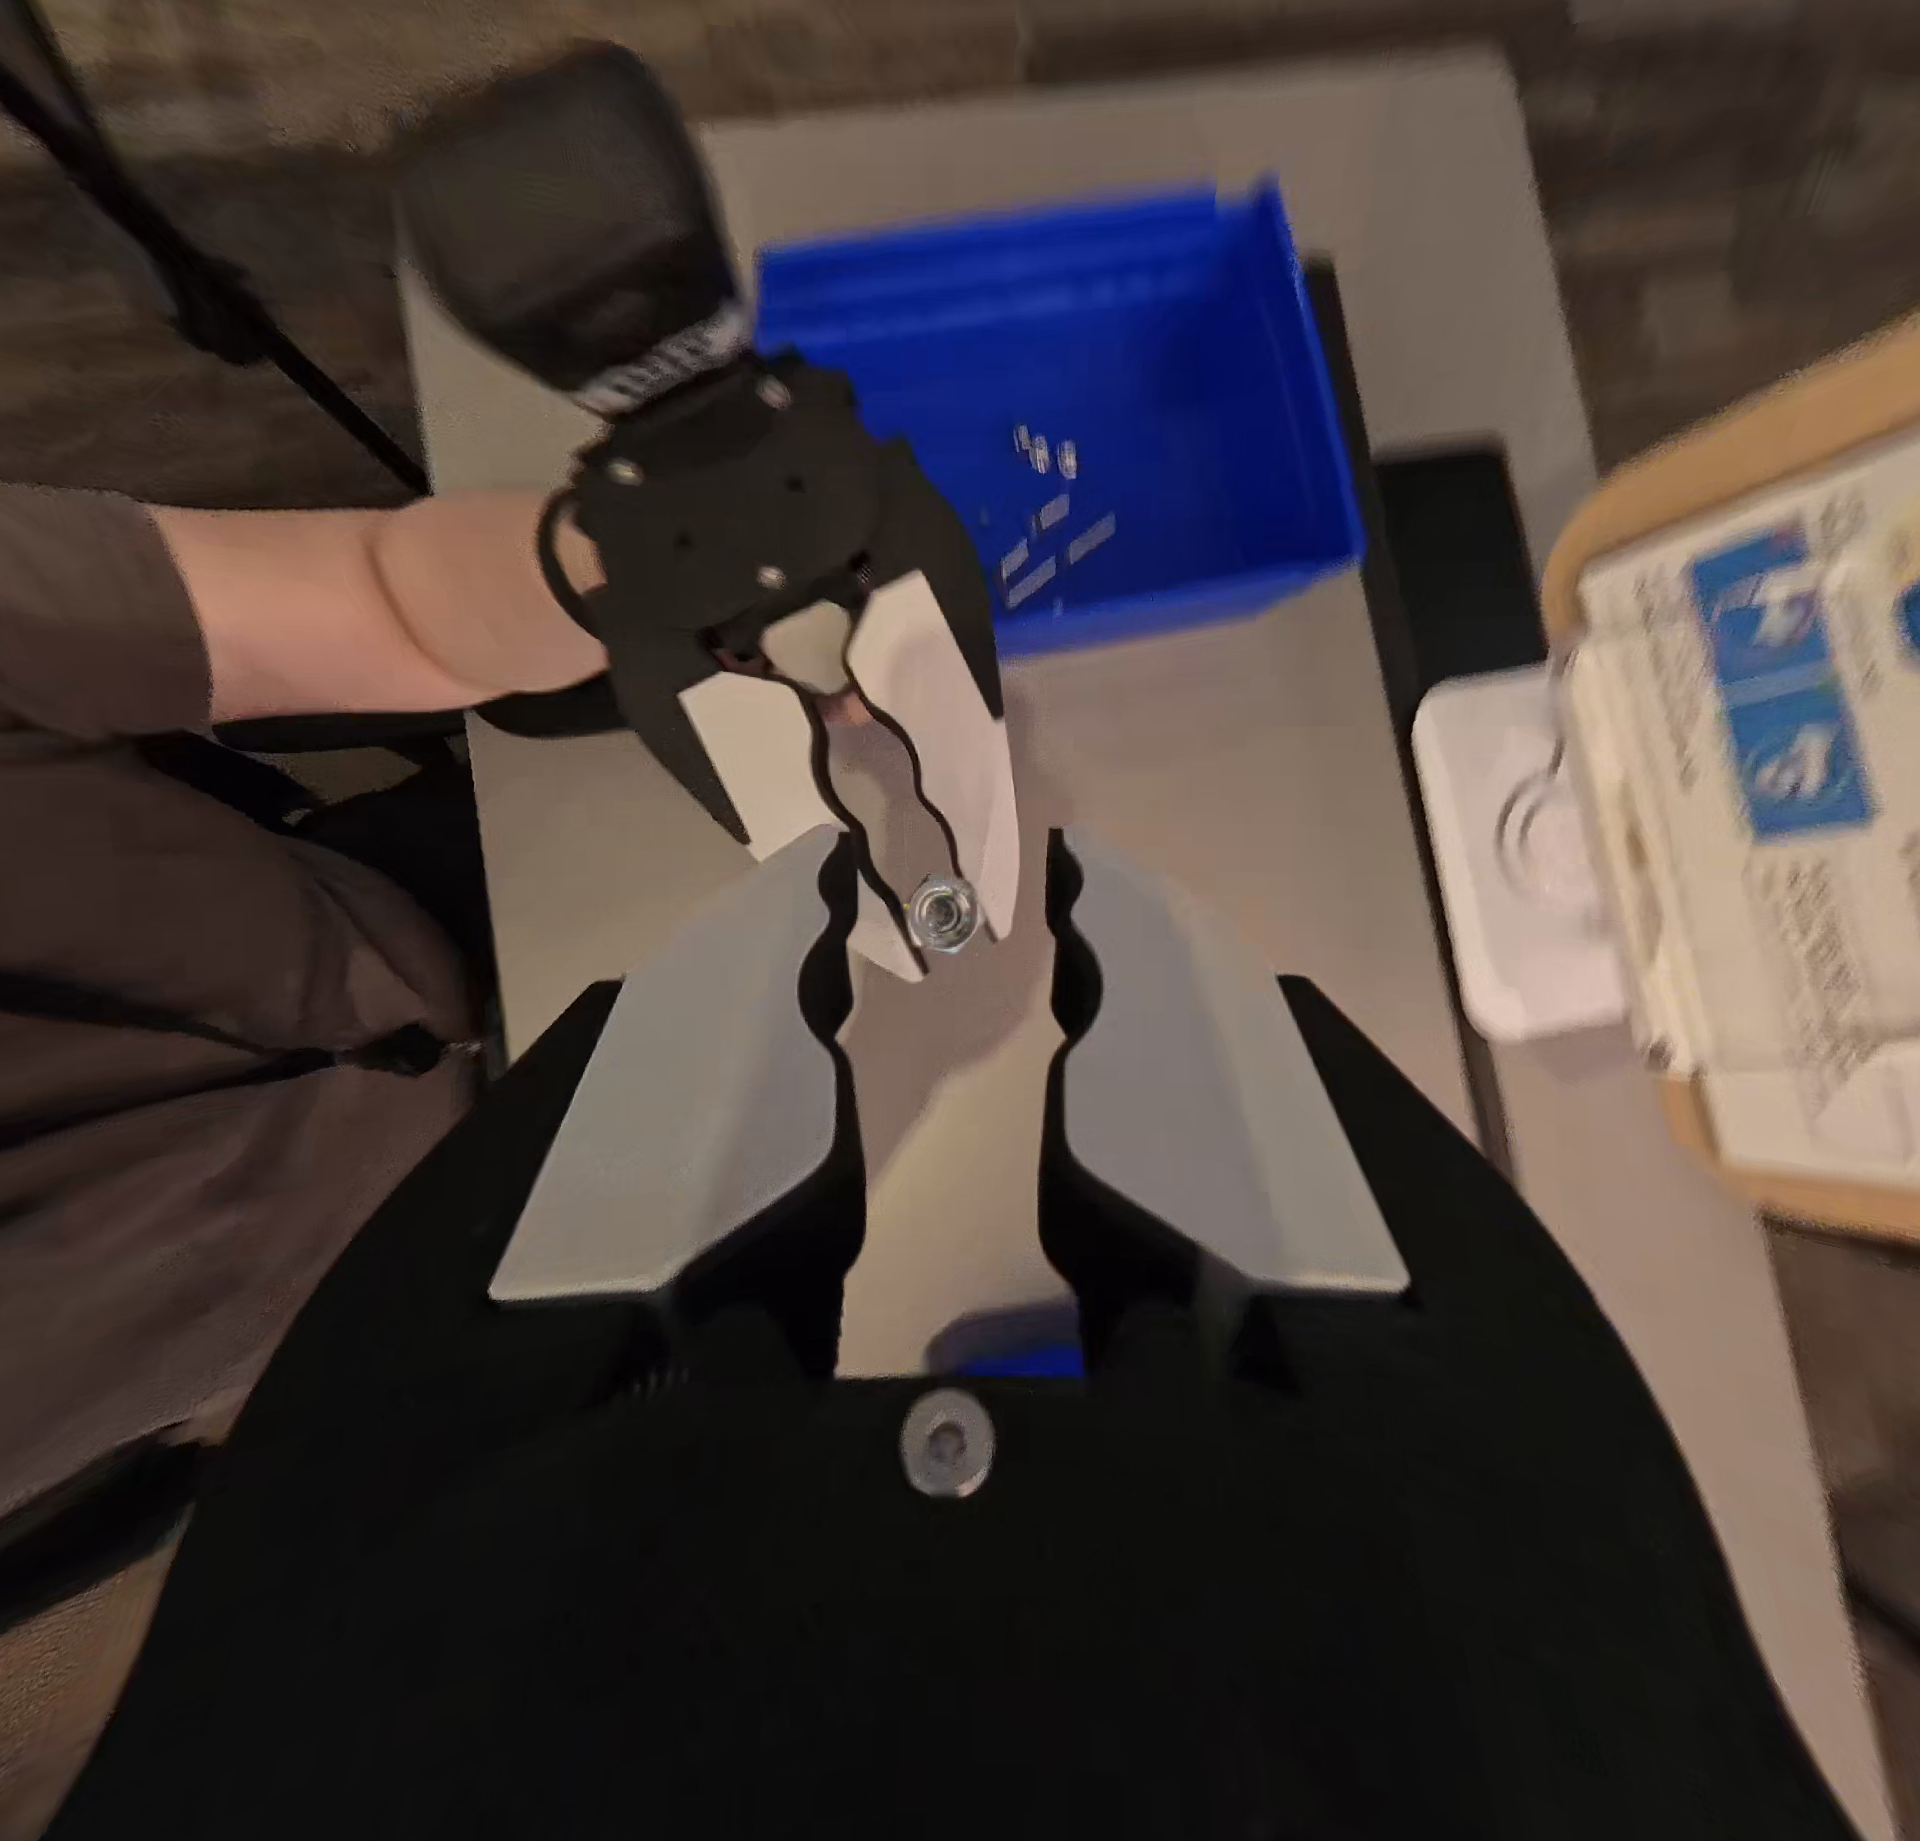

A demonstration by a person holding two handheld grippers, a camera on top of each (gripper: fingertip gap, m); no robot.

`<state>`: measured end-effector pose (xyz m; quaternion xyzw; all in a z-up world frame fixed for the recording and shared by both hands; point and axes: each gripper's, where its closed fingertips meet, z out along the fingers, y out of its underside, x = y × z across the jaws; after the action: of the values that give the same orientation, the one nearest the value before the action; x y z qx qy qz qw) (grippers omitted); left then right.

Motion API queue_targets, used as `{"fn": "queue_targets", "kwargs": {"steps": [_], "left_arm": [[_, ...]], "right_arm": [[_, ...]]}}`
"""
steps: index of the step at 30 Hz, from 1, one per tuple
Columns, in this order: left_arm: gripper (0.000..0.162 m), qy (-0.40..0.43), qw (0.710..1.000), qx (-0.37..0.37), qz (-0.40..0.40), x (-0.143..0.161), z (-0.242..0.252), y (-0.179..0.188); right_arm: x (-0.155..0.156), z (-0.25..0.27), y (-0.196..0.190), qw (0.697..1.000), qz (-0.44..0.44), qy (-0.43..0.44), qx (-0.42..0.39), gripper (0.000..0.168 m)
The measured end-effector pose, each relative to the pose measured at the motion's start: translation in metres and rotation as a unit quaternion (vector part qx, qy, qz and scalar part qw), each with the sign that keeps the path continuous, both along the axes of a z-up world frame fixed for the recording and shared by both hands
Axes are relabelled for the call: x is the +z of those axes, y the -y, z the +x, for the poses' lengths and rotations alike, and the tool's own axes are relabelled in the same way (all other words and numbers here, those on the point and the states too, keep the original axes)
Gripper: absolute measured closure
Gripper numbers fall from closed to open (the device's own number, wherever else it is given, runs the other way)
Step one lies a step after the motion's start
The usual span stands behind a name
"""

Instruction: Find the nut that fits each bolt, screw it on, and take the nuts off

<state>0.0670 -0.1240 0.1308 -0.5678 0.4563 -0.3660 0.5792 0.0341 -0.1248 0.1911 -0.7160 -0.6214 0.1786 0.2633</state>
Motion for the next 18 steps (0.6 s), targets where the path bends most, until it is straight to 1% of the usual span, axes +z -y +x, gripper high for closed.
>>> {"fn": "queue_targets", "kwargs": {"steps": [2, 4, 7, 8, 10, 12, 15, 18], "left_arm": [[0.144, 0.008, 1.0, -0.021, -0.002, 0.003, 0.001, 0.006], [0.144, 0.021, 0.999, -0.034, -0.006, 0.007, 0.001, 0.011], [0.144, 0.039, 0.998, -0.053, -0.011, 0.014, 0.0, 0.018], [0.144, 0.044, 0.997, -0.059, -0.013, 0.016, 0.0, 0.02], [0.144, 0.049, 0.996, -0.066, -0.016, 0.018, 0.0, 0.023], [0.144, 0.046, 0.997, -0.067, -0.015, 0.017, 0.001, 0.024], [0.144, 0.041, 0.997, -0.071, -0.012, 0.016, 0.005, 0.027], [0.144, 0.04, 0.996, -0.08, -0.014, 0.015, 0.008, 0.03]], "right_arm": [[0.02, 0.005, 0.01, 0.994, 0.037, -0.08, 0.061, 0.131], [0.033, 0.016, 0.014, 0.979, 0.052, -0.178, 0.08, 0.13], [0.038, 0.031, 0.023, 0.936, 0.021, -0.337, 0.096, 0.13], [0.036, 0.035, 0.022, 0.923, 0.022, -0.372, 0.093, 0.131], [0.026, 0.04, 0.019, 0.908, 0.026, -0.409, 0.087, 0.13], [0.018, 0.04, 0.019, 0.896, 0.003, -0.434, 0.089, 0.129], [0.015, 0.036, 0.029, 0.878, -0.021, -0.467, 0.103, 0.127], [0.01, 0.037, 0.035, 0.872, 0.011, -0.479, 0.104, 0.126]]}}
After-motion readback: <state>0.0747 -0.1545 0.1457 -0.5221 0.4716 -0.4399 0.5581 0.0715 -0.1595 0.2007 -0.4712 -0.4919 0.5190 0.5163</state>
